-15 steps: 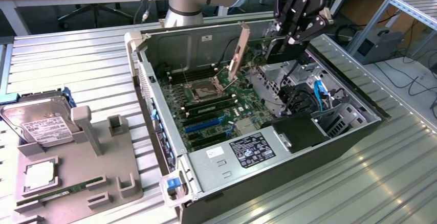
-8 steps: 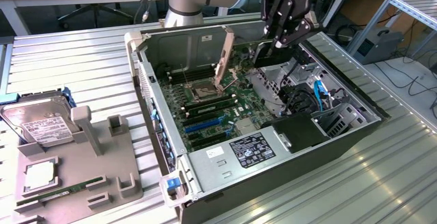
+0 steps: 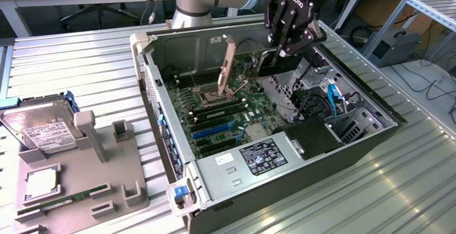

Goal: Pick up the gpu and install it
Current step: 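Insert the gpu into the slot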

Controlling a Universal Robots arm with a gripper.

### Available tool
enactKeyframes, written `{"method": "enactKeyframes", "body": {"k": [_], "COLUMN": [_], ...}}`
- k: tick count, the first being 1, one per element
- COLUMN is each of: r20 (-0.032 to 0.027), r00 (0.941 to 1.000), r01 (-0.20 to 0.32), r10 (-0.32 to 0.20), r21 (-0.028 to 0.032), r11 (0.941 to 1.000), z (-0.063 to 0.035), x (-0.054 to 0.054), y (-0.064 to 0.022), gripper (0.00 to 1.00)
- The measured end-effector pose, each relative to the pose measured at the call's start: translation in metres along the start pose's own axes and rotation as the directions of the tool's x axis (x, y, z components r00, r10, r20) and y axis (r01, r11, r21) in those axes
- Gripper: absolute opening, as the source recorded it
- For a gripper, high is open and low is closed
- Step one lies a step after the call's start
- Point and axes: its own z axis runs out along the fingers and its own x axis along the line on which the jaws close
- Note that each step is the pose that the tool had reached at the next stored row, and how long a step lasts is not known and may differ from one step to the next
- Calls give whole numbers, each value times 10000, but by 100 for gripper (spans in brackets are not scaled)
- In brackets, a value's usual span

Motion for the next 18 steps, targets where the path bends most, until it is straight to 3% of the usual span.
{"method": "enactKeyframes", "body": {"k": [4,9,18], "r20": [0,50,50], "r00": [10000,10000,10000], "r01": [-1,1,1], "r10": [1,-1,-1], "r21": [-1,-1,-1], "r11": [10000,10000,10000], "z": [21,22,29], "x": [1,1,1], "y": [4,4,3], "gripper": [27,27,27]}}
